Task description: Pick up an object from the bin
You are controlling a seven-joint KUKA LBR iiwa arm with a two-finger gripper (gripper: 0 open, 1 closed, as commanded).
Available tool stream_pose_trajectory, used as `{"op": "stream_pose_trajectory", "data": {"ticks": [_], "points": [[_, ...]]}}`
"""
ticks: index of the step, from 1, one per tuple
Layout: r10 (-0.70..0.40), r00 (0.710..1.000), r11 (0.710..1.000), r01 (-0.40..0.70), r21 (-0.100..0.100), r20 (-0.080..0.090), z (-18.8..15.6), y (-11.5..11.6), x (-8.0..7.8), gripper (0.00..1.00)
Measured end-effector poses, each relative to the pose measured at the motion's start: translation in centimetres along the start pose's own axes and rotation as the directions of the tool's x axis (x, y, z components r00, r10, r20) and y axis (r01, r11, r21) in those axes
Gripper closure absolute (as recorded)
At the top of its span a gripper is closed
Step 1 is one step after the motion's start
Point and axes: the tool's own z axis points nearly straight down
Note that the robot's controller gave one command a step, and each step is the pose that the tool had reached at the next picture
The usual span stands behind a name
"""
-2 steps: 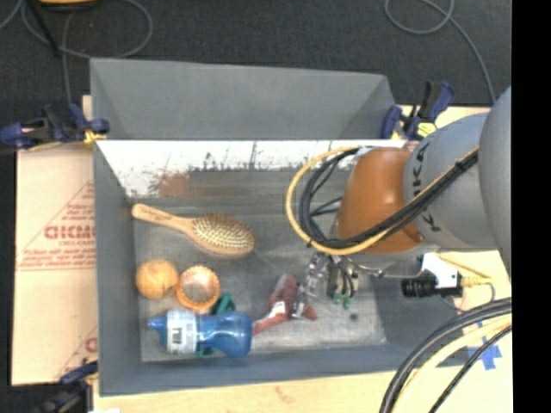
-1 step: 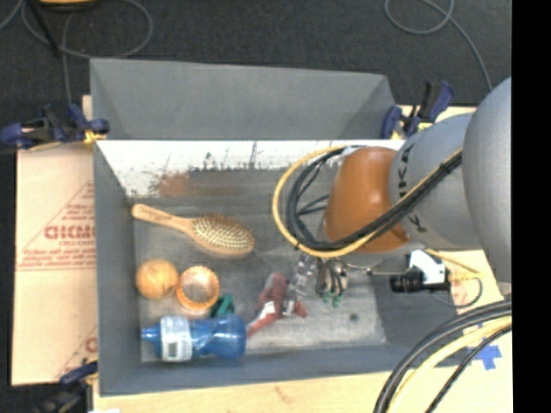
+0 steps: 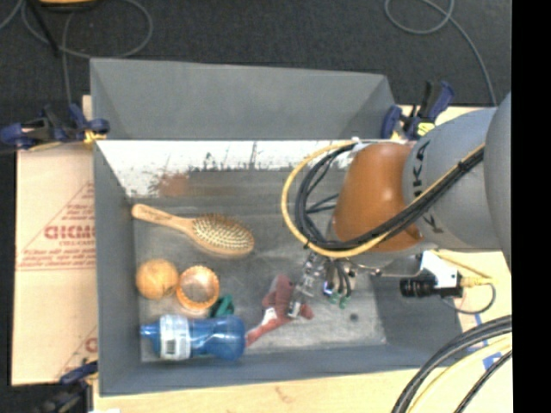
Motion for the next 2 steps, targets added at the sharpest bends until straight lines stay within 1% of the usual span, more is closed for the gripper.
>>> {"op": "stream_pose_trajectory", "data": {"ticks": [1,2], "points": [[0.004,1.0,1.0,-0.004,0.0,0.005,-11.1,1.37,-1.85,1.0],[0.002,1.0,1.0,-0.002,0.0,0.004,-11.1,1.36,-1.84,0.0]]}}
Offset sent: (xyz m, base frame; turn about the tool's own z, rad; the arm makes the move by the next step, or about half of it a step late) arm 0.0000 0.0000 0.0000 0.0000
